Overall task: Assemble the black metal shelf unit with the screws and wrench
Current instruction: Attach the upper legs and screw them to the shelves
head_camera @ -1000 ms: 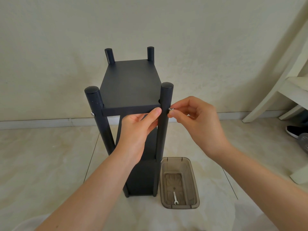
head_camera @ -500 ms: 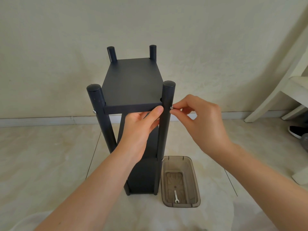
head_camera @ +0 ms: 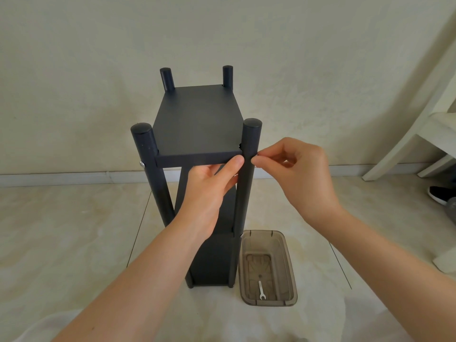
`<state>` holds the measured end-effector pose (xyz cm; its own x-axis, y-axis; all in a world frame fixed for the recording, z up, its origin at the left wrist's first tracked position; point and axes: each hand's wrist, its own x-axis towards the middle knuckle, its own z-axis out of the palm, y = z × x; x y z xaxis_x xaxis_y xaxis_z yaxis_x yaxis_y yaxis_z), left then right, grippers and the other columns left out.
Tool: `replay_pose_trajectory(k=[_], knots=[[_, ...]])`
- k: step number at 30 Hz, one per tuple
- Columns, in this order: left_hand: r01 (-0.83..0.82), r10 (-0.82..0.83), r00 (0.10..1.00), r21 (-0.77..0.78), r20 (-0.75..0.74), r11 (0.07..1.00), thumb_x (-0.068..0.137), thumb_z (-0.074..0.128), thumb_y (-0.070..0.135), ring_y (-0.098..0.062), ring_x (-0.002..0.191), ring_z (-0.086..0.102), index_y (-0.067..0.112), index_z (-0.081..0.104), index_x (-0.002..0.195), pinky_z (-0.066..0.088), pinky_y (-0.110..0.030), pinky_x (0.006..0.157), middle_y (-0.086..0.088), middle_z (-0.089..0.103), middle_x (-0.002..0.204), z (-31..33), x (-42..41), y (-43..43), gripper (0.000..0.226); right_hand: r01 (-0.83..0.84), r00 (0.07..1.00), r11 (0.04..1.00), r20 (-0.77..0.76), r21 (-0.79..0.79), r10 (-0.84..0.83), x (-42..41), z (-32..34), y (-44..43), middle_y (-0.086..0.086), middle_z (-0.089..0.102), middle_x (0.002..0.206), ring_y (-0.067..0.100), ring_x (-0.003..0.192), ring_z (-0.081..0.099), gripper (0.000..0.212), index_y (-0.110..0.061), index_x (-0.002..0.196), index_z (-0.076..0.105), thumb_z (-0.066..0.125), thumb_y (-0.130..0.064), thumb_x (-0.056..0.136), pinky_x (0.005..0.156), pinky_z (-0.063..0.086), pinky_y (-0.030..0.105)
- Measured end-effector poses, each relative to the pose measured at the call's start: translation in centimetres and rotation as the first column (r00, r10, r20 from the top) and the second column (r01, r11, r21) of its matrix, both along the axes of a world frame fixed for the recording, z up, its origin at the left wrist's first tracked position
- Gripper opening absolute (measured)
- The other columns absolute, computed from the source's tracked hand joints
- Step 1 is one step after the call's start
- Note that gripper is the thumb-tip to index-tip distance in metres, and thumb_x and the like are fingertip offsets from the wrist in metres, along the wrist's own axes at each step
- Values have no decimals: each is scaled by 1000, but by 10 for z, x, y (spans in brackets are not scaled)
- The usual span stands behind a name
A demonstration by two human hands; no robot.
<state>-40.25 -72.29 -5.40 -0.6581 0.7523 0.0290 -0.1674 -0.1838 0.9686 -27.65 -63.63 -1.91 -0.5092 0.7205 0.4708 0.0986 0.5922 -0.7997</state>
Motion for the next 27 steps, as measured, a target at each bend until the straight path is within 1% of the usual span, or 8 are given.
replay_pose_trajectory(k=[3,8,11,16,19,24,26,27], knots=[[-11,11,1000,-14,-3,1000,92,69,19,-20,107,72,12,69,116,53,-45,103,-5,75,112,1,1,0,25,-6,1000,999,-5,-43,6,-2,0,0,-16,69,71,3,72,66,12,-28,76,69,77,-24,83,67,50,10],[-10,10,1000,-17,-7,1000,93,69,19,-20,108,71,11,68,119,54,-44,103,-5,74,114,2,2,-2,28,-37,999,999,26,-20,37,0,1,2,-13,71,76,5,74,68,10,-25,79,71,78,-20,83,70,53,14],[-19,19,1000,-27,-3,999,93,69,20,-18,105,72,13,69,116,55,-41,101,-3,75,112,4,2,-3,25,-115,992,991,38,-73,118,5,6,10,-10,74,76,6,73,68,11,-25,78,74,78,-15,82,70,54,17],[-48,44,997,-62,-56,997,93,70,25,-13,102,73,22,72,107,57,-34,96,6,77,104,4,4,-4,15,-179,984,968,-4,-177,181,2,0,16,-9,74,75,3,70,67,7,-22,79,72,76,-18,84,65,49,13],[-61,57,997,-97,-49,993,91,73,29,-9,101,73,29,72,100,58,-28,89,12,77,100,4,1,-4,9,-161,985,950,10,-268,170,1,-2,23,-11,74,85,6,80,69,13,-26,93,71,78,-26,82,69,54,18],[-40,26,997,-213,-68,976,92,70,37,0,84,74,32,70,96,55,-15,62,21,76,87,17,4,-12,6,-423,885,761,-47,-492,462,0,-4,32,5,72,113,19,107,67,45,-38,133,52,65,-20,94,91,53,33],[9,-67,987,-369,-144,929,95,63,46,-4,77,74,27,70,92,57,-21,60,16,76,82,29,8,-17,20,-479,853,728,-66,-491,517,-1,-5,34,7,70,115,22,111,65,46,-38,136,51,61,-17,97,96,53,36],[-3,-138,954,-467,-266,884,95,60,49,-5,73,74,20,71,91,60,-28,65,10,75,82,33,9,-20,31,-488,847,721,-68,-492,527,-1,-4,34,7,69,117,22,112,65,44,-38,135,52,61,-16,97,96,53,37]])
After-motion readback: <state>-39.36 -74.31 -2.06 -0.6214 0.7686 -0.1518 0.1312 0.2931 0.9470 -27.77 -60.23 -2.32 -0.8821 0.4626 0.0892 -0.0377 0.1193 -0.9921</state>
